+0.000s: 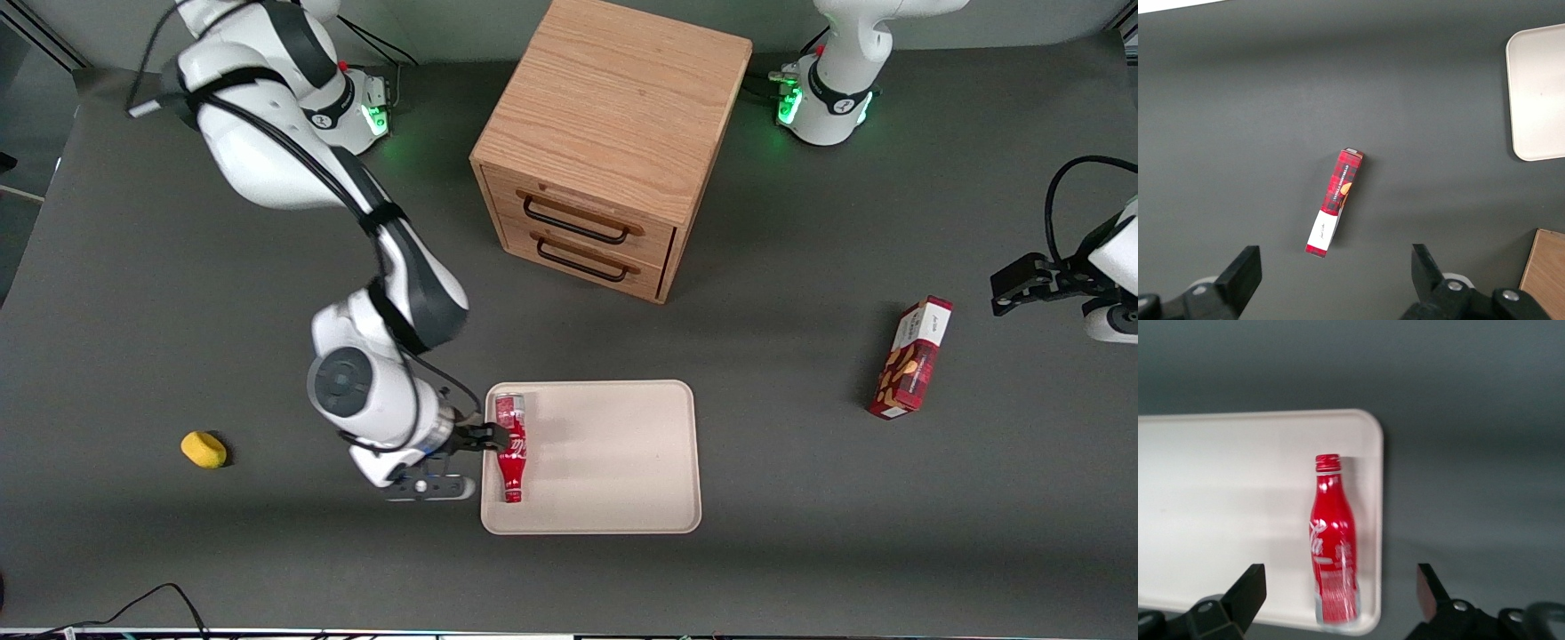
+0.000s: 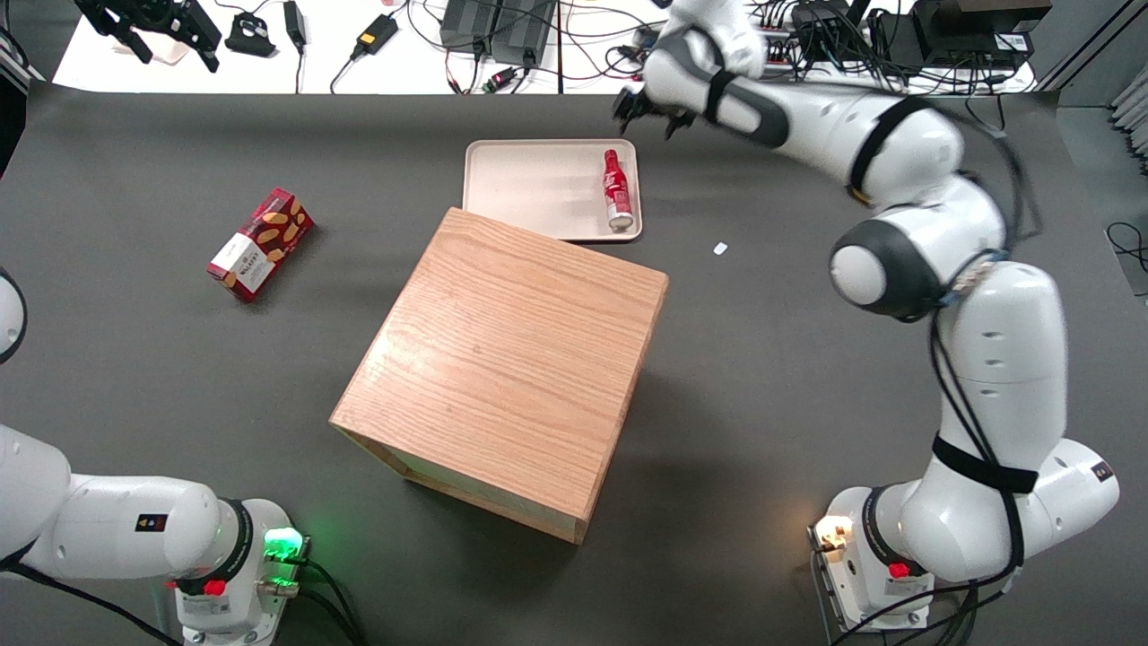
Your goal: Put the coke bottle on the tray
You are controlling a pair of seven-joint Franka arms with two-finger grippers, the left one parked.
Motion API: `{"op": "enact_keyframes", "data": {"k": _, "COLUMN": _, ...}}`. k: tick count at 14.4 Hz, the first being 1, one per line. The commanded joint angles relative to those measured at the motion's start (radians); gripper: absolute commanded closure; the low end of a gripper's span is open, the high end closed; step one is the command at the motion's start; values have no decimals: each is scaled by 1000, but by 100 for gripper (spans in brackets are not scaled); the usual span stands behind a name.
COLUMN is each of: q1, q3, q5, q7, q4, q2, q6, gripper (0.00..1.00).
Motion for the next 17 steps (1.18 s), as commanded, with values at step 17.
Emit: {"op": "enact_keyframes", "data": {"k": 17, "q1": -539, "q3": 177, "q5": 1, "q7": -297, "q4": -693, "q2": -916, "q6": -342, "gripper": 0}}
